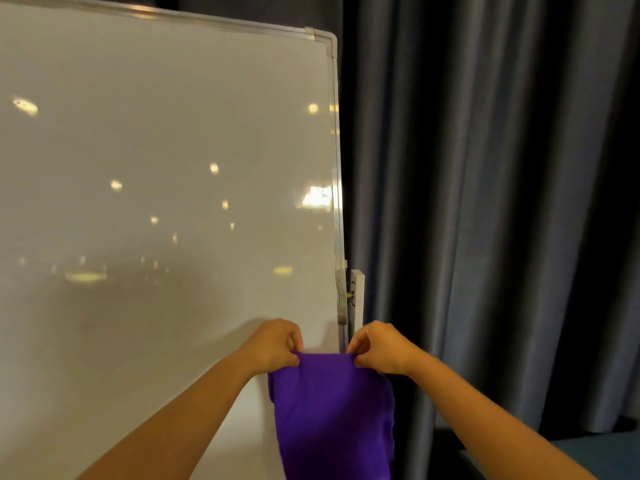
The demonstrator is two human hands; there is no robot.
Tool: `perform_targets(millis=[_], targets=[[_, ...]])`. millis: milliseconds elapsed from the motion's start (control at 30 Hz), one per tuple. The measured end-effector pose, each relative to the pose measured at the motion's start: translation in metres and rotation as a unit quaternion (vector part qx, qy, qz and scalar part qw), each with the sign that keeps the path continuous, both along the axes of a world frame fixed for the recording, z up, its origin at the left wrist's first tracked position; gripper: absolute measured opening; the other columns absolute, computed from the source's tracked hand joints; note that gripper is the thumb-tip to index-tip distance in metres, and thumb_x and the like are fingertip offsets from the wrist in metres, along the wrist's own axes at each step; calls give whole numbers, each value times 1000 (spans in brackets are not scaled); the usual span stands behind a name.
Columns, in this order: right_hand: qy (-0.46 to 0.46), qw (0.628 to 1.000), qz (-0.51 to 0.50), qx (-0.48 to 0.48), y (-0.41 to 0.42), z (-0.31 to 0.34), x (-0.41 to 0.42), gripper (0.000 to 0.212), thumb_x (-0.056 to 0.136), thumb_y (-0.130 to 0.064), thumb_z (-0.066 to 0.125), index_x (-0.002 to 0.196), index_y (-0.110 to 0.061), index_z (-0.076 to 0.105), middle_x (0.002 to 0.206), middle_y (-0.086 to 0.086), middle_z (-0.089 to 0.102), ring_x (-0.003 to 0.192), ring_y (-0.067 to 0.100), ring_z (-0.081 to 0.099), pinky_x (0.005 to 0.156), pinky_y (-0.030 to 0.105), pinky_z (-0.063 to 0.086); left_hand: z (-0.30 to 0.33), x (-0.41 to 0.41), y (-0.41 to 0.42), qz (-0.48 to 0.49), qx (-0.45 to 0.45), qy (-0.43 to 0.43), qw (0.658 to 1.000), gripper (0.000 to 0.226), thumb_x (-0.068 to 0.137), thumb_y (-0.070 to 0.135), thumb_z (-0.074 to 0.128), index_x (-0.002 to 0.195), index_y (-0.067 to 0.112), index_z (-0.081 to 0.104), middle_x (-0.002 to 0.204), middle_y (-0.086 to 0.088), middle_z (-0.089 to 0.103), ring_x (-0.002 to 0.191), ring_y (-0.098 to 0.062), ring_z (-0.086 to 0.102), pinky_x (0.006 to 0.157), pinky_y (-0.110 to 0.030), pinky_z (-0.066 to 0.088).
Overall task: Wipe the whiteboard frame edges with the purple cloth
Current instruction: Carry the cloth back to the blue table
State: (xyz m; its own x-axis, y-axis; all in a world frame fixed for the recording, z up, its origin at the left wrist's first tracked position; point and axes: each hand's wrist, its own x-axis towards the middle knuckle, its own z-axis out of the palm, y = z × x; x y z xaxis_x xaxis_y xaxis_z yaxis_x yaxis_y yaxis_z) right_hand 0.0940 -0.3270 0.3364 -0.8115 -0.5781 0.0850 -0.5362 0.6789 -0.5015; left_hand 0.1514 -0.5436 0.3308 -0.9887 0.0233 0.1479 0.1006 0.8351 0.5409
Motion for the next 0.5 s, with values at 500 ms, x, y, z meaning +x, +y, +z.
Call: perform_targets(millis=[500], targets=[[47,987,-152,-4,114,66,56,18,75,-8,68,88,-19,72,75,-6,67,57,-7,56,52,2,43,57,-11,98,-151,53,49,986,20,72,4,73,72,22,65,77,2,67,71,-4,62,56,-6,47]])
